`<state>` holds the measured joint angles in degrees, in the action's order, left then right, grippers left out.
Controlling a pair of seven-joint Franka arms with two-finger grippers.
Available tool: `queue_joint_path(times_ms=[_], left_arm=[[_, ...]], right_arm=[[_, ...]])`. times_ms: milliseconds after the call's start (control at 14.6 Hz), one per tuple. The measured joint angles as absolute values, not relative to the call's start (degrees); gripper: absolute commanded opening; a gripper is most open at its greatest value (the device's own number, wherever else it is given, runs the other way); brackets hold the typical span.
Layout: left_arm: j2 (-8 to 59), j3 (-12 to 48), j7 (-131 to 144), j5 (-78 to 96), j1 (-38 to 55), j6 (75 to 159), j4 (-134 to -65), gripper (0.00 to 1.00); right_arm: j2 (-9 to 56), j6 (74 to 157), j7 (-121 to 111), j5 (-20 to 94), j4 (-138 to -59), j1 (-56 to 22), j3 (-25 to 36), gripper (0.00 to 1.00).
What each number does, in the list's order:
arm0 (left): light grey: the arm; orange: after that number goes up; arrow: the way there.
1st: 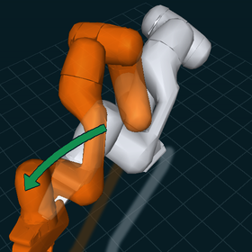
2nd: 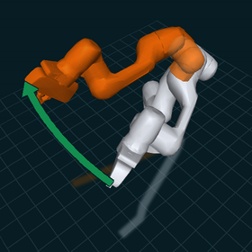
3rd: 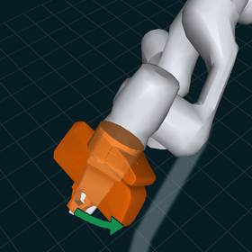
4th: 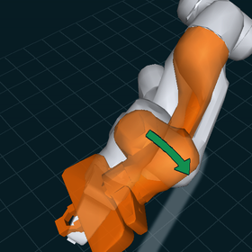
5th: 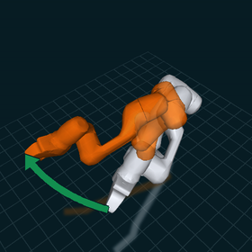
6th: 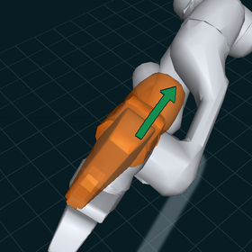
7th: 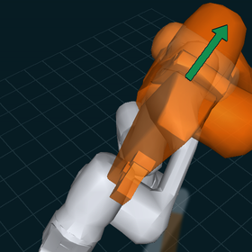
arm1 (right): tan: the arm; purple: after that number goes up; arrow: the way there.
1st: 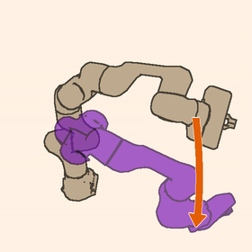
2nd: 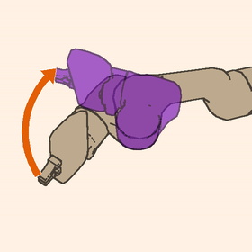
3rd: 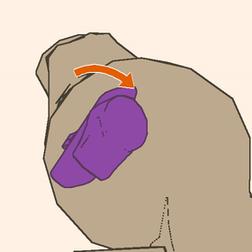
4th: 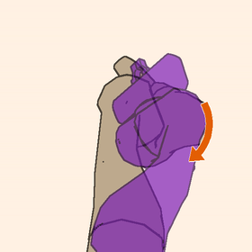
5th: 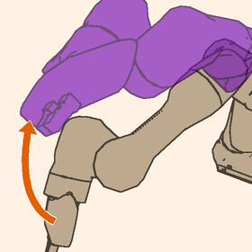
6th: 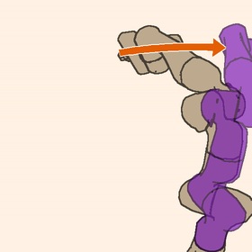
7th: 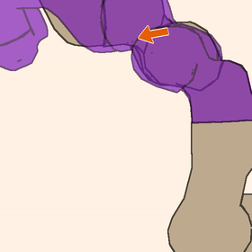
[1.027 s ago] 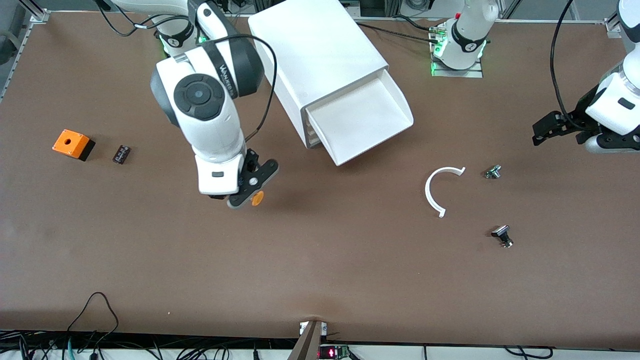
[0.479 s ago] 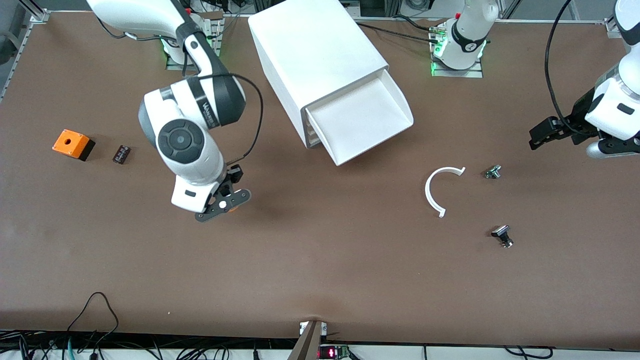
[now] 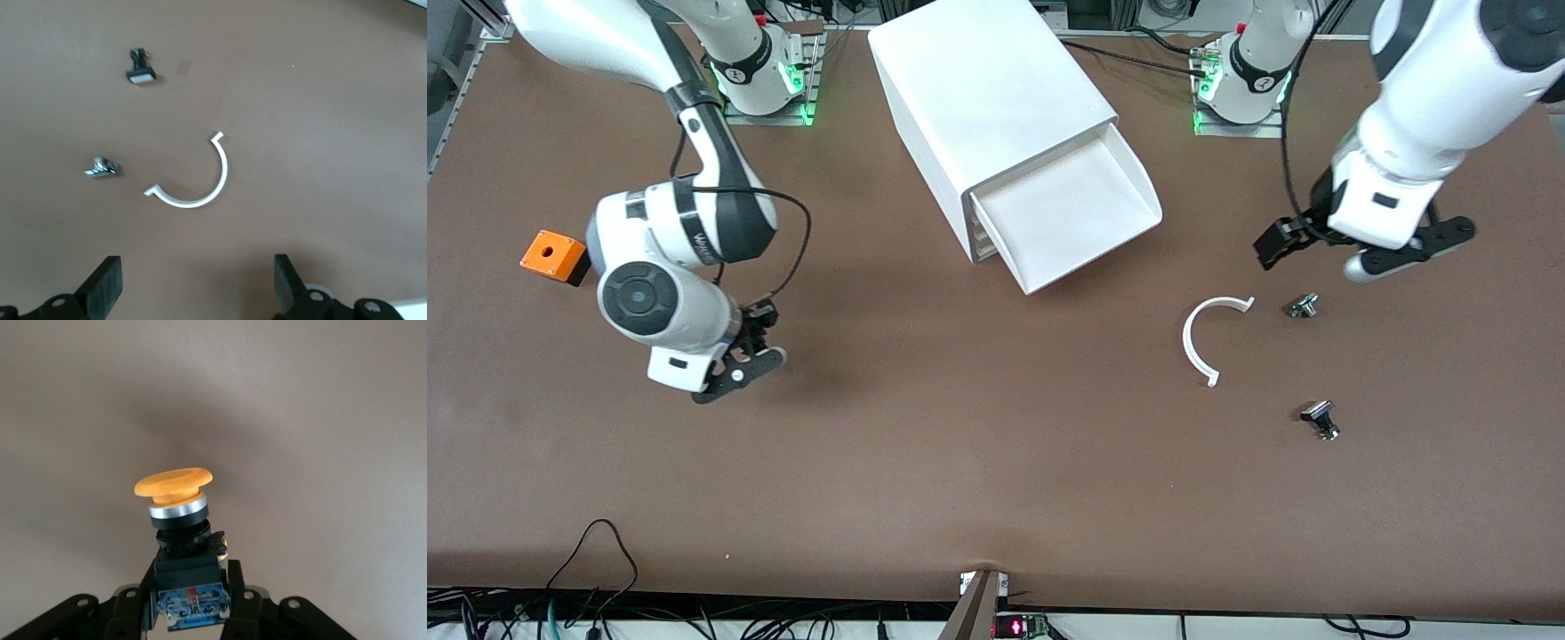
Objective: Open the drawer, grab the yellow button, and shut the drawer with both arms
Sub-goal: 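Push the drawer shut with the left gripper while the right gripper holds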
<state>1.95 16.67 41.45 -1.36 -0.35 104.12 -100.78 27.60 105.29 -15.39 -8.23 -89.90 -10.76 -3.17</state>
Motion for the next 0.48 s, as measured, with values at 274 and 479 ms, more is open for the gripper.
queue_joint_path(times_ms=[274,479], left_arm=[[4.88,17.56,50.81,-1.28,4.35,114.50,-106.97,1.00],[8.09,17.78,51.15,-1.04,6.22,117.53,-108.65,1.00]], right_arm=[[21.30,110.59,-25.81,-8.23,-100.17,-5.34,-3.20,0.25],[16.41,117.80,-30.14,-8.23,-111.04,-2.34,-3.23,0.25]])
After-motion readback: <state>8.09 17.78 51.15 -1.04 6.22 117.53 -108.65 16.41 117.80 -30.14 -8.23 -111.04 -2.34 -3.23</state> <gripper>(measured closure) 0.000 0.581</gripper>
